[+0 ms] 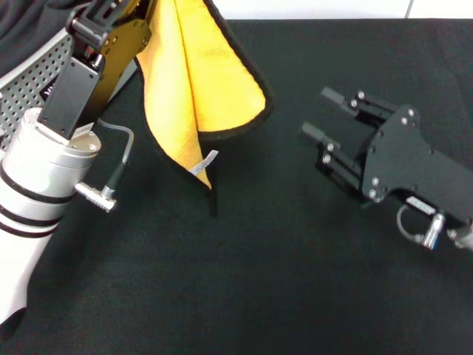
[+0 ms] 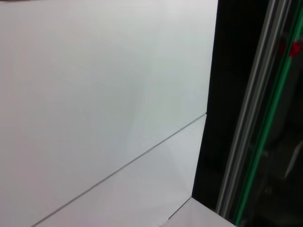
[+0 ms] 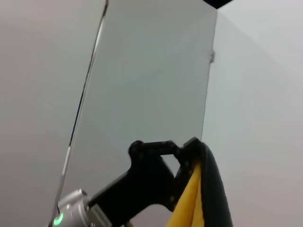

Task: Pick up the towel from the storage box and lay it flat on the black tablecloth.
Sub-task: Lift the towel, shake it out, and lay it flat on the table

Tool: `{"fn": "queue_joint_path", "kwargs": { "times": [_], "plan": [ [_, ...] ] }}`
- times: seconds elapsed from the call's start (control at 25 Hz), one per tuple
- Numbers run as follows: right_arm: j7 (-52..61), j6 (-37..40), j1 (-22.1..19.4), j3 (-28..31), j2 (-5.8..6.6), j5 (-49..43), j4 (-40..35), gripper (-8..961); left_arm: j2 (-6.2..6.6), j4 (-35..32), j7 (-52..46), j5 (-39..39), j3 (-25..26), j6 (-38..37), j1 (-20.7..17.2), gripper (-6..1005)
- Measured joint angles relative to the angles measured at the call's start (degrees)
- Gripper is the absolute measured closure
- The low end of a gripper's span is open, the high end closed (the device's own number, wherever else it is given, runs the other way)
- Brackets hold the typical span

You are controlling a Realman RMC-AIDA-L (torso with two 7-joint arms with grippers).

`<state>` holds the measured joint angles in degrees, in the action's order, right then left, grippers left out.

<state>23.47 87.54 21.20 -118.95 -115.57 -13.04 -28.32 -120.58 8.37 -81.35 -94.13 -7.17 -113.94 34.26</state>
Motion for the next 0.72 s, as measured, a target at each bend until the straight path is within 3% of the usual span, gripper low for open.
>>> {"fn": "queue_joint_path", "kwargs": {
  "times": [0.36, 0.72],
  "plan": [
    [11.2, 1.4, 6.9, 0.9, -0.22, -0.5, 4.7, 562, 0.0, -0.7, 0.3, -0.7, 0.0, 0.0, 0.0, 978],
    [14.1, 1.9, 8.3, 0.2, -0.29, -2.4, 5.3, 563, -0.08, -0.8, 0.7, -0.9, 0.0, 0.0, -0.4, 977]
  ]
}}
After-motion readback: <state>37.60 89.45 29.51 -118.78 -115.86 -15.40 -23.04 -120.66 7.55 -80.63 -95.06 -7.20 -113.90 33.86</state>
